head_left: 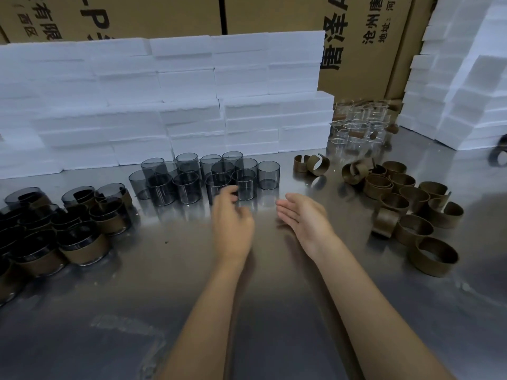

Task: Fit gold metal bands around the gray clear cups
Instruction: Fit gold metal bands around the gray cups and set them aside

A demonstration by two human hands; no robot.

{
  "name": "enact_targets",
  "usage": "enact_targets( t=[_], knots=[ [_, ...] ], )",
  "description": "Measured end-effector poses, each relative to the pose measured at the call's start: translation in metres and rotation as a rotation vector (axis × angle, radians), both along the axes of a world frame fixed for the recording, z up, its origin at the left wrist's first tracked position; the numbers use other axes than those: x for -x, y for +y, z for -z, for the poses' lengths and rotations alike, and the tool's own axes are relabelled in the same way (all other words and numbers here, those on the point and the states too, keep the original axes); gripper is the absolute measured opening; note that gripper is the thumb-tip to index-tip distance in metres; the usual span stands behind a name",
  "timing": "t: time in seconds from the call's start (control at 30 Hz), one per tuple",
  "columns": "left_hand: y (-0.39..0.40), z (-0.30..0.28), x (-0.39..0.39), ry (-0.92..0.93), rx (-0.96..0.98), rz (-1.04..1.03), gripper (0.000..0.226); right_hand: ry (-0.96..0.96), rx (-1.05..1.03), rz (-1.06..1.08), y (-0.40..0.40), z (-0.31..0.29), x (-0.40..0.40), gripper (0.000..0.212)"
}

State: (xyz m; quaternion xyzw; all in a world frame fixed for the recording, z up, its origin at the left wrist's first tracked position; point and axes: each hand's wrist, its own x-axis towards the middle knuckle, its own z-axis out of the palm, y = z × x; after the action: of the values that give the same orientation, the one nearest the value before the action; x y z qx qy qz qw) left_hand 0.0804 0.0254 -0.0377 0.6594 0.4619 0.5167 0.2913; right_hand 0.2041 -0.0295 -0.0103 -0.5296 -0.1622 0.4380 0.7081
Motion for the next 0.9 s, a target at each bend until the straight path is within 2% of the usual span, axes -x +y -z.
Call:
enact_targets(
  t=[0.1,0.2,0.4,0.53,0.77,0.9],
  knots=[
    [0.007,0.005,-0.026,0.251,-0.055,0.195,0.054,0.046,-0.018,0.025,0.0,0.001,-0.004,0.025],
    [0.023,0.007,-0.042,0.477,-0.019,0.206,0.068,0.083,-0.025,0.039,0.002,0.001,-0.005,0.021],
    [0.053,0.002,-0.065,0.567,0.011,0.088,0.076,0.143,-0.037,0.025,0.006,0.002,-0.008,0.023],
    [0.064,-0.001,-0.074,0.68,0.018,0.075,0.065,0.164,-0.038,0.014,0.006,0.004,-0.011,0.022],
    [0.054,-0.001,-0.07,0.472,-0.104,0.125,0.022,0.136,-0.034,0.029,0.007,0.006,-0.014,0.015],
    [0.037,-0.003,-0.06,0.201,-0.056,0.195,0.013,0.055,-0.007,0.073,0.007,0.005,-0.009,0.01]
  ],
)
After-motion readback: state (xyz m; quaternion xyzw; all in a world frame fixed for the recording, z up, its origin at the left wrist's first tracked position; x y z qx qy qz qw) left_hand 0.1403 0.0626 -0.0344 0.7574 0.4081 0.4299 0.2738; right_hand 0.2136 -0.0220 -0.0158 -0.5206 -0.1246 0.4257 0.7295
